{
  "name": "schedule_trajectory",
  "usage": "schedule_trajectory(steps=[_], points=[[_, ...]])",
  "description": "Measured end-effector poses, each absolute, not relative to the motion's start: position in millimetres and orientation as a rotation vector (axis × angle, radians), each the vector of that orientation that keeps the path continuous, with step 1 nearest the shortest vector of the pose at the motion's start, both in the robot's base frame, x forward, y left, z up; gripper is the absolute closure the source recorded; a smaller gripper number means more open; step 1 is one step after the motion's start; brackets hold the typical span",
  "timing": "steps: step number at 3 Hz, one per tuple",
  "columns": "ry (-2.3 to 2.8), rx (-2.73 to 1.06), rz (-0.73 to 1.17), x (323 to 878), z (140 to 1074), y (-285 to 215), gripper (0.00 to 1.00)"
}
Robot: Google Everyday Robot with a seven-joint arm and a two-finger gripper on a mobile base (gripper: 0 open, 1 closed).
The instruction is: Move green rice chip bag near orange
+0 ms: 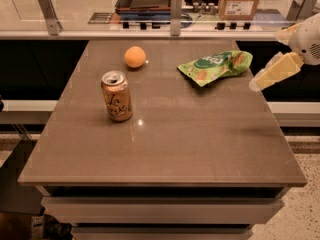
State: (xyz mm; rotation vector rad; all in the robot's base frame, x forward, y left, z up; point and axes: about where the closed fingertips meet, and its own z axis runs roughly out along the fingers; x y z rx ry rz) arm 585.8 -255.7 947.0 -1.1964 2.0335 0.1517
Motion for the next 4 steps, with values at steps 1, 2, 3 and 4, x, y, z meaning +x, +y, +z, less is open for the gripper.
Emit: schedule_trajectory(steps=[1,2,3,4], points=[[2.078,-1.143,0.114,596.1,939.7,-259.9,0.0],[2.077,-1.1,0.04,622.3,929.5,-261.6,0.0],[2.052,-1.059,-0.023,643.3,924.1,-266.7,0.0],[2.046,-1.001,-0.073,662.8,918.7,-278.6,0.0]])
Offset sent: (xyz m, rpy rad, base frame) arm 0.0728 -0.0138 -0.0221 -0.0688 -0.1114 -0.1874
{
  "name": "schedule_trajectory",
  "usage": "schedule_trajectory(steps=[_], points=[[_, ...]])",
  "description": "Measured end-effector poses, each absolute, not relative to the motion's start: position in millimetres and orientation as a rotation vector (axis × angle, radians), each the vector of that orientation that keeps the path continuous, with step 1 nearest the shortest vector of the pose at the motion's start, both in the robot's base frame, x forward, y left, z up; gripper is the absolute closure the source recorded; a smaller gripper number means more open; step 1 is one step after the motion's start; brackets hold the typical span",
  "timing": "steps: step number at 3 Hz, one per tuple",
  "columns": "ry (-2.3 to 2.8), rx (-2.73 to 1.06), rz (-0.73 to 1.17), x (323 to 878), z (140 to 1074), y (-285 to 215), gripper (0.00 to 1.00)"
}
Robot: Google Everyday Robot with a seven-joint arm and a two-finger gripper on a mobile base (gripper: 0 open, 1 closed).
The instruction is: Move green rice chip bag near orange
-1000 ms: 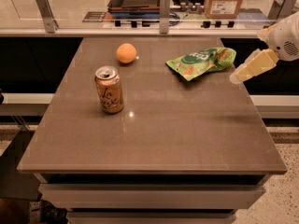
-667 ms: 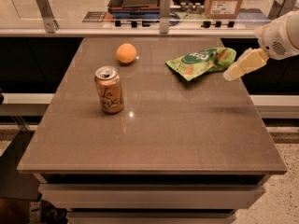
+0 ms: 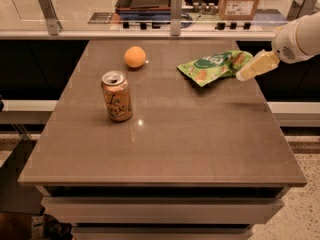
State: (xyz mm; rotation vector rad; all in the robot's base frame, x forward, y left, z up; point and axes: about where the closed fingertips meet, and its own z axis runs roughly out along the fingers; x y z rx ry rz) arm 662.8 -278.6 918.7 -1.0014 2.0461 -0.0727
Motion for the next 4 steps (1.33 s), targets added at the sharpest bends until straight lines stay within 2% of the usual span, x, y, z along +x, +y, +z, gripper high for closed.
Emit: schedule_trajectory(steps=[2,4], points=[[2.078,-0.882,-0.038,697.7,891.6,-295.1,0.0],[2.112,-0.825,0.06,721.7,860.8,-286.7,0.0]])
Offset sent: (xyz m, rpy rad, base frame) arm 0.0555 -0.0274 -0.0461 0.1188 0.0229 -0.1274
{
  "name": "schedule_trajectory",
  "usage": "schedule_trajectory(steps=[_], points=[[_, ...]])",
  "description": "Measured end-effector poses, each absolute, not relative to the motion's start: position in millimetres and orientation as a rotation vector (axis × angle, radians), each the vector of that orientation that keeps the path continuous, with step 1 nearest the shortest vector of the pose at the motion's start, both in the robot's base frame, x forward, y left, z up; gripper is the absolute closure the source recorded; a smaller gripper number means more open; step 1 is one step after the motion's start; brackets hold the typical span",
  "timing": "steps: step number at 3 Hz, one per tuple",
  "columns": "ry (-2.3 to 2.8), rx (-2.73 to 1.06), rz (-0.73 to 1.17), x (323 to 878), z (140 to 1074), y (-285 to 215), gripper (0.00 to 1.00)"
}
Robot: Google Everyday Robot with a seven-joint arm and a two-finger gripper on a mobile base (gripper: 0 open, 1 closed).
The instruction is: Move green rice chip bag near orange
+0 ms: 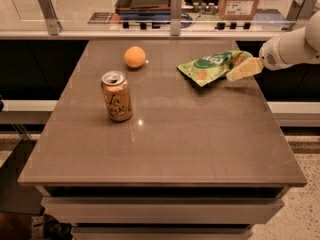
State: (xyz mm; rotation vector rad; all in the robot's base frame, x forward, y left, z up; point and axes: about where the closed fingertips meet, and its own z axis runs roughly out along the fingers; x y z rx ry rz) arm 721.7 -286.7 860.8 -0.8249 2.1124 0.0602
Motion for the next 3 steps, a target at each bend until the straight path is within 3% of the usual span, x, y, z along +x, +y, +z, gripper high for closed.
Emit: schedule_trajectory(steps=[2,3], points=[[2.107,-0.82,0.17,746.0,849.2,-262.0,0.0],[2.112,-0.865,0.286,755.8,836.1,-245.9,0.18]])
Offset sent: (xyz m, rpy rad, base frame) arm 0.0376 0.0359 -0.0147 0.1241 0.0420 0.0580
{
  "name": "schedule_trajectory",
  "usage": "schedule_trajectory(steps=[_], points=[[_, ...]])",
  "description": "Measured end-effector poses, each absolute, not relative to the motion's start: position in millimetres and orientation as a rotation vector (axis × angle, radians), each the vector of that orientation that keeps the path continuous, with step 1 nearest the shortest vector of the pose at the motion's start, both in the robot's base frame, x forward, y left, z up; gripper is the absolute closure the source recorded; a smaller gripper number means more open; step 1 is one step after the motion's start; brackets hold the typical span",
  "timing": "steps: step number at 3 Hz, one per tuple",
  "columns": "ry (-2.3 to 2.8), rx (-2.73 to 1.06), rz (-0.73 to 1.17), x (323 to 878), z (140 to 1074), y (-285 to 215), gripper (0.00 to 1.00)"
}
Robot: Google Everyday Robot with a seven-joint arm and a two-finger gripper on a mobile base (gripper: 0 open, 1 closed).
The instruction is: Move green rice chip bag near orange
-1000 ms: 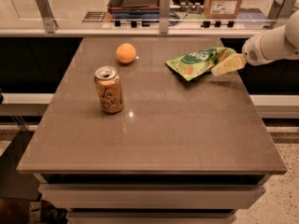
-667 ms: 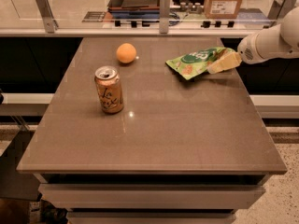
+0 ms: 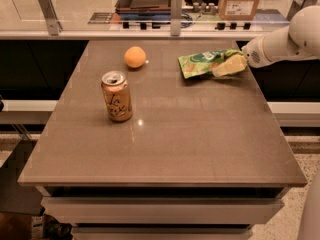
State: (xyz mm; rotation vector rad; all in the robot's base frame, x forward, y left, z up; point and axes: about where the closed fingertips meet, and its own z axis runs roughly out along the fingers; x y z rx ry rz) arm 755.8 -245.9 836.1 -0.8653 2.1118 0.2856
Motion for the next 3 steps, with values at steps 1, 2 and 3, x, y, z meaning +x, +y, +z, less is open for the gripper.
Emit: schedule_trajectory(steps=[1,2,3], points=[[2.103,-0.917,0.371,755.8,831.3,-235.7,0.41],[2.093,-0.942,0.4,753.7,831.9,-230.7,0.65],[2.076,-0.947,0.393,749.8,840.8,-225.5,0.87]])
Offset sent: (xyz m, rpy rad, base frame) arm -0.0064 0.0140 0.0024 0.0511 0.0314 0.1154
